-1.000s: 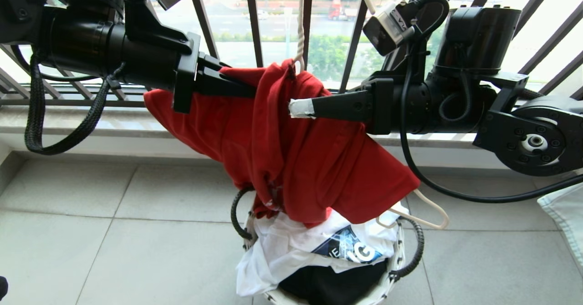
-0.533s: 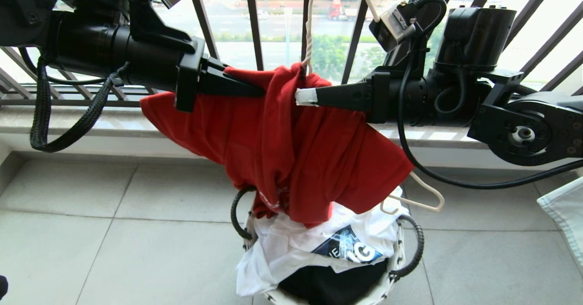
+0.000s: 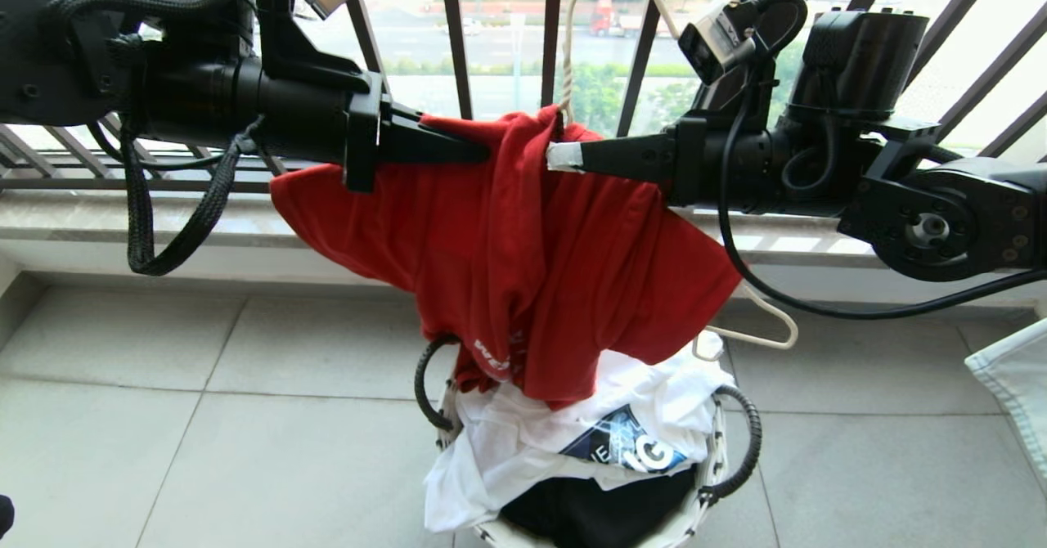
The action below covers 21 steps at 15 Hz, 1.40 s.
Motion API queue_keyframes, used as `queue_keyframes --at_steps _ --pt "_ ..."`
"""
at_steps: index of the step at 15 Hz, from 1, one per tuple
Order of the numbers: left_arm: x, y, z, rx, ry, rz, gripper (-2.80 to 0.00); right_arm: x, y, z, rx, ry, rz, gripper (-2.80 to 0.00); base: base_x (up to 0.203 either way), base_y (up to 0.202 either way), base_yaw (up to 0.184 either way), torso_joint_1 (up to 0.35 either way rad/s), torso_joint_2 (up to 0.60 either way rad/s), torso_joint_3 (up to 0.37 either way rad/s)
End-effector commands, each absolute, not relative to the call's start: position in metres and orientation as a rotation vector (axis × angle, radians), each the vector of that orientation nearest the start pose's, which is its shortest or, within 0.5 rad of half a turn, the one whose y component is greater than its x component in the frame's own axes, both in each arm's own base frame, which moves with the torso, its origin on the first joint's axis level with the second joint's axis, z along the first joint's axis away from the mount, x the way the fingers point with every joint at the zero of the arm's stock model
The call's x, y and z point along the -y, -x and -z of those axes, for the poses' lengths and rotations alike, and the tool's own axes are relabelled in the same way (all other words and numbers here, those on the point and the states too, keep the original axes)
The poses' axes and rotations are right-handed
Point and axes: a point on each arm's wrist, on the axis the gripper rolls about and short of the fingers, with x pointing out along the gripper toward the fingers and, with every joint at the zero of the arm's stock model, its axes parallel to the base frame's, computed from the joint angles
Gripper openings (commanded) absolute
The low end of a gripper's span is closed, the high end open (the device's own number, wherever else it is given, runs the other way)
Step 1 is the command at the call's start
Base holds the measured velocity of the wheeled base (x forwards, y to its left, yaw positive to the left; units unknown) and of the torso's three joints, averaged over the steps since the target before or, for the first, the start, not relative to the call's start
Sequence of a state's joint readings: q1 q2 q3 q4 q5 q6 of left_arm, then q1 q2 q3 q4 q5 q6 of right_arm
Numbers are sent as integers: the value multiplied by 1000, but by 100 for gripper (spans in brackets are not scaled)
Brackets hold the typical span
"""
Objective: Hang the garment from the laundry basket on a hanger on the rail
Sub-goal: Hang the clothes on the clothes rack
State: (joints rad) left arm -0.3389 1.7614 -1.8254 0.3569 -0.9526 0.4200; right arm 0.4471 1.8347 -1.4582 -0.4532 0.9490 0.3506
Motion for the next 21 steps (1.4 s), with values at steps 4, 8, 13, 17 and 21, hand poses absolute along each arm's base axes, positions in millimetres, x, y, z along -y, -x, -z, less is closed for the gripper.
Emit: queue_keyframes --at_steps 4,8,13,17,21 --pt "121 -289 -349 34 -207 1306 -280 -166 -329 -302 -156 -274 -1361 0 0 0 0 0 0 0" --pt "120 -283 -349 74 -158 1297 -280 -167 -335 -300 -150 -279 -1319 0 0 0 0 0 0 0" --pt "119 -280 -347 71 -156 1298 -280 -165 -336 -303 -135 -281 -1296 0 0 0 0 0 0 0" --pt "119 -280 -344 63 -153 1299 -280 -165 -337 -302 -134 -281 -1286 0 0 0 0 0 0 0" --pt "120 -281 -344 60 -152 1299 -280 -165 -337 -303 -133 -281 -1286 0 0 0 0 0 0 0"
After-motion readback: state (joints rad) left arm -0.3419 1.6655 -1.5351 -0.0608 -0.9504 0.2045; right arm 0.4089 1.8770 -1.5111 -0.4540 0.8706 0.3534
